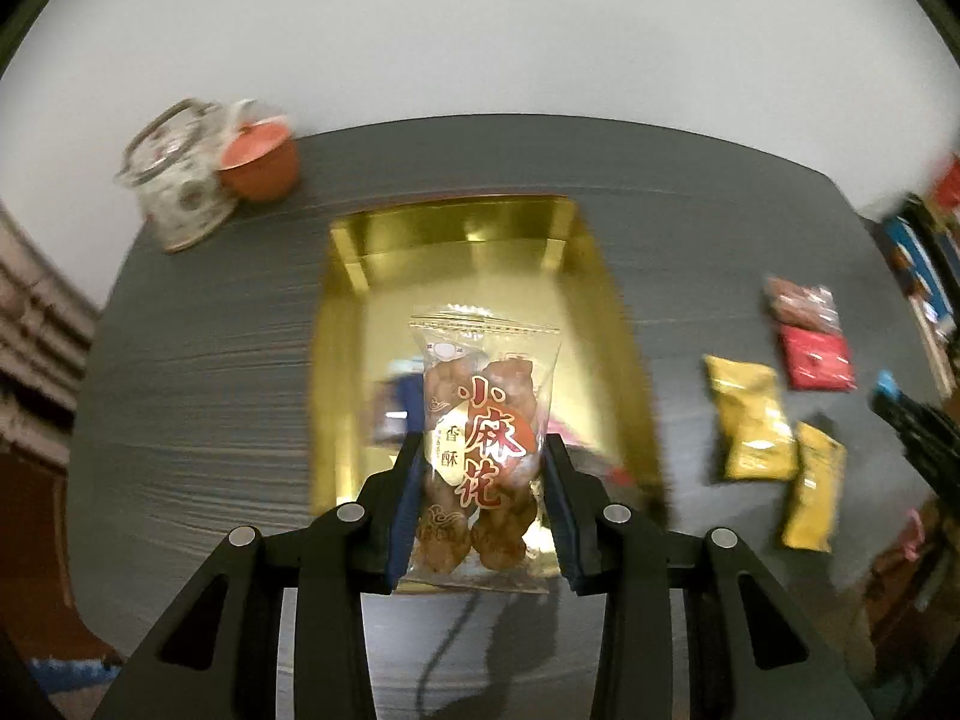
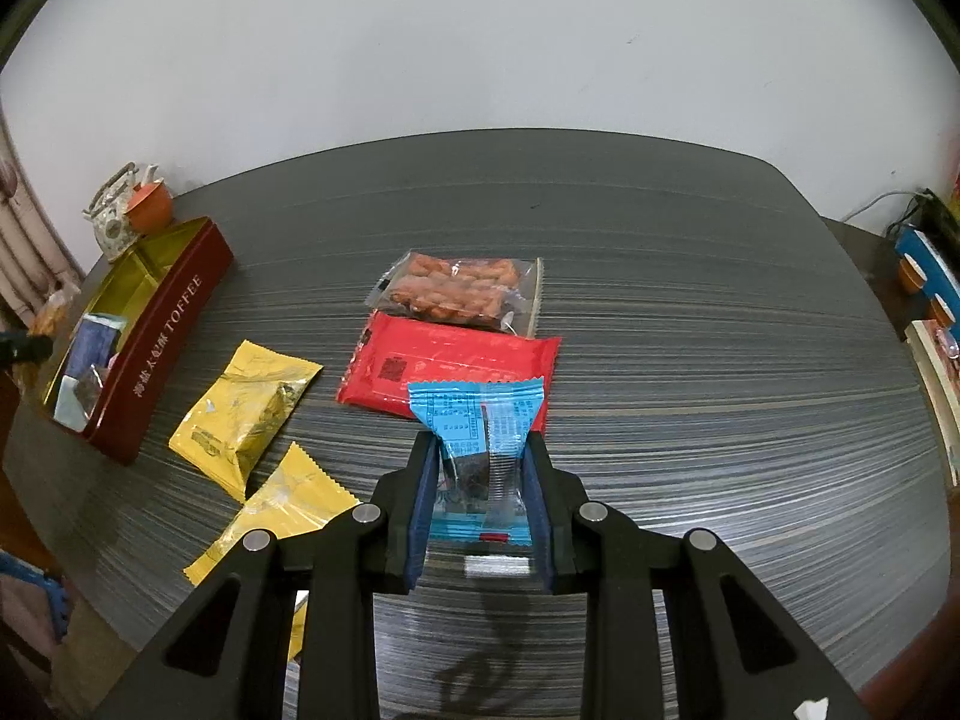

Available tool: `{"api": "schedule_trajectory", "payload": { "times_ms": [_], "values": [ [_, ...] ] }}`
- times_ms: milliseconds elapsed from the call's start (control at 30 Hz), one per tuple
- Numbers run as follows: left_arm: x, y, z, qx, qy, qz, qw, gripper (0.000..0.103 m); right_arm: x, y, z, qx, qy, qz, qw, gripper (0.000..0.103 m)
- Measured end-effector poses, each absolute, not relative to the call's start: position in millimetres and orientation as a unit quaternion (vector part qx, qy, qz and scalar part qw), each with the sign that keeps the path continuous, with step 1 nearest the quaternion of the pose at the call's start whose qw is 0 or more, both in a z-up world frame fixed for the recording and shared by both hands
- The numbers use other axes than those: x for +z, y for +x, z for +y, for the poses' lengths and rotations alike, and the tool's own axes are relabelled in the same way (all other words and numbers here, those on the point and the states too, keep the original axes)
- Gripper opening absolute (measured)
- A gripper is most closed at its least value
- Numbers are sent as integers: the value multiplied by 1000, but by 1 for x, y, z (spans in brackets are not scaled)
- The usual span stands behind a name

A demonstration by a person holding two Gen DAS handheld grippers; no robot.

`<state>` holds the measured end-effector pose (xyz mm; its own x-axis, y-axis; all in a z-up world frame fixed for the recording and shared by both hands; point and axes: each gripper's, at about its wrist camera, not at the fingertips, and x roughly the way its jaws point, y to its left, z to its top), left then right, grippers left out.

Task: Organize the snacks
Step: 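Carry the orange-twist bag into the gold tin and open the left gripper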

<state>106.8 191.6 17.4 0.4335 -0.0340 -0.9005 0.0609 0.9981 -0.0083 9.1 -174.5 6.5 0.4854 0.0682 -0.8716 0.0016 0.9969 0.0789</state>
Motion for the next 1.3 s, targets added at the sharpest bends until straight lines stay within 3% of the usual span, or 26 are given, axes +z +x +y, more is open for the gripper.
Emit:
{"api": "schedule_trajectory", "payload": {
  "times_ms": [267,1033,1300],
  "values": [
    [-5,120,225,-3,2,543,839,39,6,8,-171,10,26,507,861,25],
    [-28,146,202,-18,32,548,836,39,11,6,-166,-4,8,506,863,25],
    [-29,142,208,-15,15,552,833,48,12,5,-158,-1,-1,507,862,25]
  ]
}}
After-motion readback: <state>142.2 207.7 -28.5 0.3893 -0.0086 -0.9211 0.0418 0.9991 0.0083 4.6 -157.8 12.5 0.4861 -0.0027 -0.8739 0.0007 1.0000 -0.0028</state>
